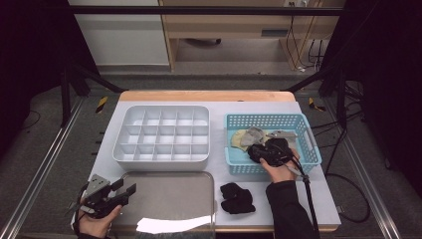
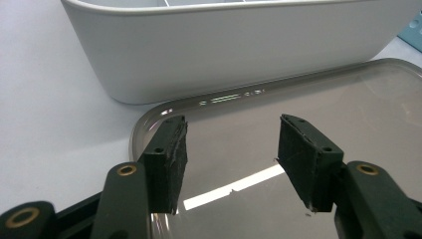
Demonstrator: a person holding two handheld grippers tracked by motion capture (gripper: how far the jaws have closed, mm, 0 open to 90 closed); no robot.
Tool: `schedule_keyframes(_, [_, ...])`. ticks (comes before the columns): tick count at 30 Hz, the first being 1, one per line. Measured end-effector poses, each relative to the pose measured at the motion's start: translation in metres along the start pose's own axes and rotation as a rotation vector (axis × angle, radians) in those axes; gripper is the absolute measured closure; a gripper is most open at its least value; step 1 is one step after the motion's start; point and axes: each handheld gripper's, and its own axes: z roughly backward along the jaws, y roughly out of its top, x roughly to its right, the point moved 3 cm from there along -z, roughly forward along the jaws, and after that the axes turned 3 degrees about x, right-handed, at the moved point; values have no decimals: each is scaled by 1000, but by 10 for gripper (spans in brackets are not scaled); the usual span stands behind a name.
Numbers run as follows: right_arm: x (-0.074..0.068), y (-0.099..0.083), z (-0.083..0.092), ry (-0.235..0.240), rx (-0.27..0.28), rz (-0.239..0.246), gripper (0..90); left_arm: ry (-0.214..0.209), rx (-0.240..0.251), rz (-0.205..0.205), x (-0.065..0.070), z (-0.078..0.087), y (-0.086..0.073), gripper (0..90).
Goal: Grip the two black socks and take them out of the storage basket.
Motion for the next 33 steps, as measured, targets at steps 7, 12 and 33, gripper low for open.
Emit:
schedule_keyframes(7, [2, 1, -1, 27, -18, -33, 468, 3, -5, -4, 0, -1, 0, 439])
schedule_keyframes(12, [0, 1, 0, -4, -30, -9, 503, 3, -4, -3, 0, -1, 0, 440])
schedule_keyframes(33, [-1, 19, 6, -40, 10, -19, 570, 3, -1, 0, 0, -1, 0, 442])
